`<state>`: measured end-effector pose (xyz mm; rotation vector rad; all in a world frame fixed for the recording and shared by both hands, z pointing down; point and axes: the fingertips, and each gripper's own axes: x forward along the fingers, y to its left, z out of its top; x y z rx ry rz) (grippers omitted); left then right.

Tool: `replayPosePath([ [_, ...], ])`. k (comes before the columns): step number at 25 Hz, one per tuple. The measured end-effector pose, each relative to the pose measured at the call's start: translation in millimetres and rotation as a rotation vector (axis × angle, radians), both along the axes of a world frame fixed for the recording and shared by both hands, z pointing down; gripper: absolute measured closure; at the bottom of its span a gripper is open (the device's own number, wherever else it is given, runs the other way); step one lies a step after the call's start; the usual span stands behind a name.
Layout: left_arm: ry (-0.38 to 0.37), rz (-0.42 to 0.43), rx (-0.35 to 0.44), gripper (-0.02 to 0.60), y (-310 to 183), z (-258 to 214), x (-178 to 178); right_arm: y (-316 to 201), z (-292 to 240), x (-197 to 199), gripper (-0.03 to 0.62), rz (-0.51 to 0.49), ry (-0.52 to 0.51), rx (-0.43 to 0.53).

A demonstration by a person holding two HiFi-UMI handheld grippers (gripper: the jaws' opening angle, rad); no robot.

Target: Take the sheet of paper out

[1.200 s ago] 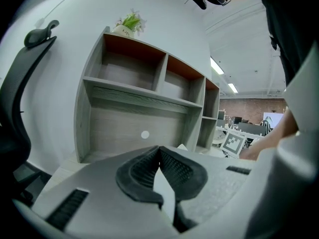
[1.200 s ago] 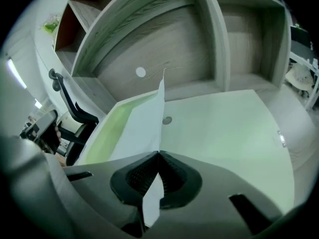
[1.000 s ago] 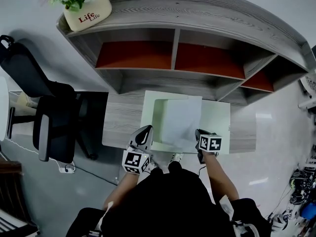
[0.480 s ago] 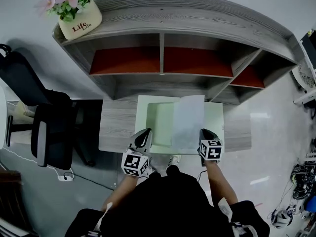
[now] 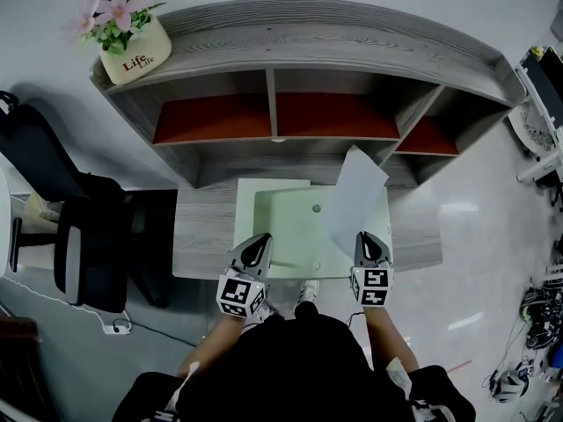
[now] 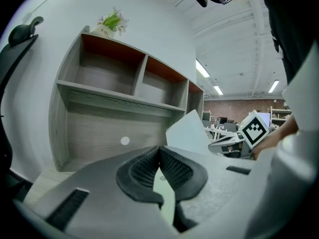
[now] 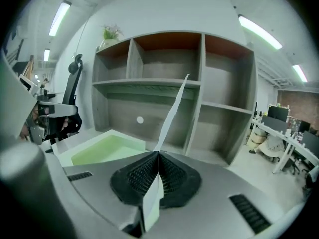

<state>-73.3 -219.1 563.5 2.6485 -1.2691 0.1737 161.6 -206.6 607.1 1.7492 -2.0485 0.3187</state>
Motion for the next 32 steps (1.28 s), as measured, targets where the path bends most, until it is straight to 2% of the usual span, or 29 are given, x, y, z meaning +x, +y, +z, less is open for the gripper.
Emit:
replayPosePath([
  [10, 0.001, 0.038, 0.023, 0.574, 0, -10, 11, 24, -67, -16, 0.571, -0.036, 0.041, 0.325],
  [14, 0.004, 0.040, 0.037, 0.574, -2, -16, 10, 29, -100, -24, 0.571, -0.043, 0.040, 0.419],
  [23, 0.030, 0.011, 0.072, 0.574, -9, -37, 3, 15, -148, -29, 0.571, -0.046, -0.041, 0.522],
  [32, 0.038, -0.021, 0.092, 0.574, -16, -48, -6, 5, -164, -34, 0.571, -0.053, -0.044, 0.559],
])
